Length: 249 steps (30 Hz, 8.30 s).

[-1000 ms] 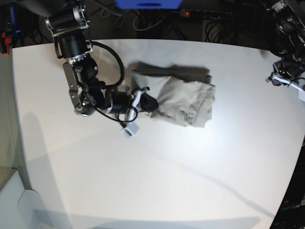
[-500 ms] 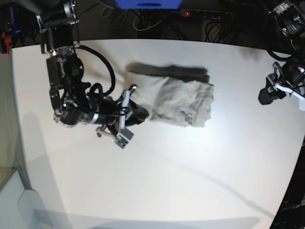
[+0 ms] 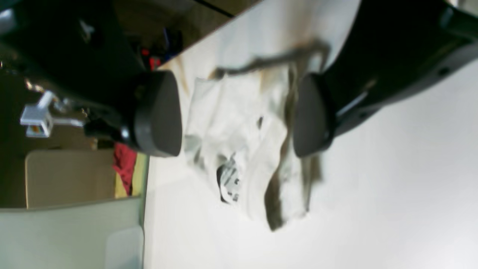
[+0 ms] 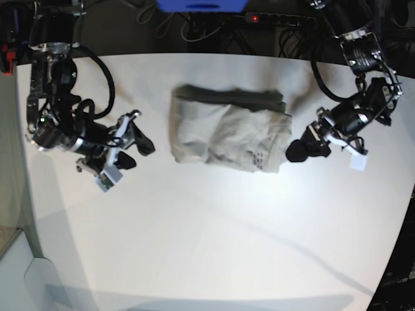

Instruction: Layout the t-shirt on the table in an organized manner, then fold the t-shirt properly

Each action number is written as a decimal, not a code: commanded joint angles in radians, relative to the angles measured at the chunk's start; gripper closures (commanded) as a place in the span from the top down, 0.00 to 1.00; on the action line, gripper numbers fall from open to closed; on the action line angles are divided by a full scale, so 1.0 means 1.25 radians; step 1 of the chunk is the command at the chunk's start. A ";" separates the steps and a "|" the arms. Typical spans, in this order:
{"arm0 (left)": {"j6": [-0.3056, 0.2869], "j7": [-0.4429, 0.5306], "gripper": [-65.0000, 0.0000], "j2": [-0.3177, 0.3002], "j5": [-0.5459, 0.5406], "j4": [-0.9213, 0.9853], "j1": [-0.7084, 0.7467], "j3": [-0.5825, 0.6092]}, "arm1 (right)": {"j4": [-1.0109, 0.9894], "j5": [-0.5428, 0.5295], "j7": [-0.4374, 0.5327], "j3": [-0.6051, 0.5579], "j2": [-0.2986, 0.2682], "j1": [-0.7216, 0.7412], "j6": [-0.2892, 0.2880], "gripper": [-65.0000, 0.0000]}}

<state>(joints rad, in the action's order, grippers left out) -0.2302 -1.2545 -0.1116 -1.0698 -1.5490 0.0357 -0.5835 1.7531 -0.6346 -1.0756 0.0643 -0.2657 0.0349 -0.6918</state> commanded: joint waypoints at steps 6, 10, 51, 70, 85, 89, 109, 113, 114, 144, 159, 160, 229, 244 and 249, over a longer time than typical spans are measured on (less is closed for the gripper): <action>0.006 0.054 0.70 -0.006 0.161 0.022 -0.033 0.062 | 0.013 -0.007 0.014 0.060 -0.011 -0.009 -0.005 0.53; 0.002 0.053 0.70 -0.005 0.238 0.042 -0.048 0.084 | 0.013 -0.007 0.014 0.077 -0.011 -0.010 -0.005 0.53; -0.002 0.258 0.02 -0.053 0.255 0.424 -0.180 0.509 | 0.013 -0.010 -0.034 0.397 -0.031 -0.043 -0.005 0.53; -0.003 0.285 0.00 0.008 0.622 0.432 -0.458 0.980 | 0.013 -0.008 -0.078 0.672 -0.059 -0.086 -0.005 0.53; -0.003 0.498 0.00 0.092 0.789 0.404 -0.456 1.143 | 0.013 -0.007 -0.077 0.716 -0.059 -0.138 -0.005 0.53; -0.003 0.557 0.00 0.090 0.793 0.406 -0.465 1.173 | 0.013 -0.007 -0.077 0.716 -0.056 -0.140 -0.005 0.53; -0.003 0.626 0.00 0.192 1.170 0.480 -0.470 1.215 | 0.013 -0.006 -0.077 0.716 -0.053 -0.141 -0.005 0.53; -0.003 0.626 0.00 0.199 1.203 0.480 -0.469 1.215 | 0.013 -0.006 -0.077 0.716 -0.053 -0.141 -0.005 0.53; -0.003 0.626 0.00 0.199 1.203 0.480 -0.469 1.215 | 0.013 -0.006 -0.077 0.716 -0.053 -0.141 -0.005 0.53; 0.006 0.626 0.63 0.192 1.204 0.466 -0.497 1.204 | 0.013 -0.006 -0.077 0.709 -0.052 -0.134 -0.005 0.53; 0.006 0.600 0.63 0.116 1.204 0.298 -0.464 0.977 | 0.012 -0.006 -0.072 0.643 -0.025 -0.135 -0.005 0.53; 0.006 0.581 0.63 0.101 1.204 0.286 -0.446 0.960 | 0.012 -0.006 -0.072 0.637 -0.024 -0.135 -0.005 0.53; -0.374 0.415 0.00 0.215 0.939 -0.303 0.569 -0.010 | -0.096 -0.005 0.136 0.626 0.038 -0.474 -0.005 0.00; -0.374 0.573 0.00 0.197 0.936 0.109 0.526 0.048 | -0.273 0.374 0.360 0.574 0.196 -0.435 -0.005 0.00; -0.374 0.581 0.00 0.182 0.941 0.275 0.452 0.048 | -0.543 0.435 0.461 0.573 0.169 -0.365 -0.005 0.00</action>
<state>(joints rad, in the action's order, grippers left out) -0.6880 -0.5278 0.1234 0.1070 -1.1984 0.5842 -0.5217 1.0626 -0.0807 -0.5049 0.7761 -0.0425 -0.4129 -0.6910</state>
